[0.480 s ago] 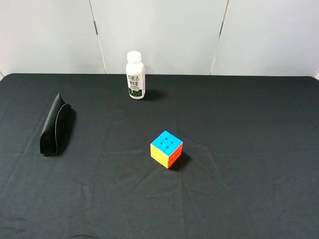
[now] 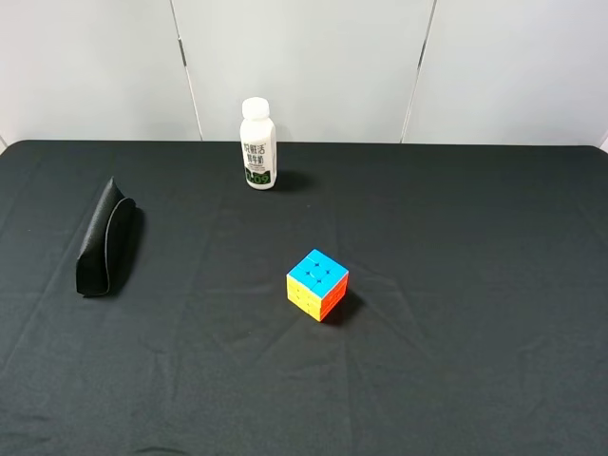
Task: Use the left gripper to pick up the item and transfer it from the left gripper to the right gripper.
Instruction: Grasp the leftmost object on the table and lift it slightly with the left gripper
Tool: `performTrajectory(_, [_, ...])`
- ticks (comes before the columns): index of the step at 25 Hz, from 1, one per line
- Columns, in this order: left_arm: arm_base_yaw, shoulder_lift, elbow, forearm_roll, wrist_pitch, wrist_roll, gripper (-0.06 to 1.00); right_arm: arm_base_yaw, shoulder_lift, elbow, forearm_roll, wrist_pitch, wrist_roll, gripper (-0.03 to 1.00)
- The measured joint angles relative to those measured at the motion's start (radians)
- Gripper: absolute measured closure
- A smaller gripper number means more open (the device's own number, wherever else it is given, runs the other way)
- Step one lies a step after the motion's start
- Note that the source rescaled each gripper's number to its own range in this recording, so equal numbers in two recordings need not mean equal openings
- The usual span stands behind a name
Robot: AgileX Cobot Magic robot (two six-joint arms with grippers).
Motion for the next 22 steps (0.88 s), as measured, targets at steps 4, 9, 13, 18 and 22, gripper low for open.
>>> performTrajectory(4, [0.0, 0.0, 0.0, 0.0, 0.0, 0.0, -0.04, 0.0, 0.0, 0.0, 0.0, 0.0, 0.0, -0.03])
performTrajectory(9, [0.0, 0.0, 0.0, 0.0, 0.0, 0.0, -0.04, 0.0, 0.0, 0.0, 0.0, 0.0, 0.0, -0.03])
performTrajectory(13, [0.0, 0.0, 0.0, 0.0, 0.0, 0.0, -0.04, 0.0, 0.0, 0.0, 0.0, 0.0, 0.0, -0.03])
performTrajectory(18, [0.0, 0.0, 0.0, 0.0, 0.0, 0.0, -0.04, 0.0, 0.0, 0.0, 0.0, 0.0, 0.0, -0.03])
performTrajectory(22, [0.0, 0.0, 0.0, 0.0, 0.0, 0.0, -0.04, 0.0, 0.0, 0.0, 0.0, 0.0, 0.0, -0.03])
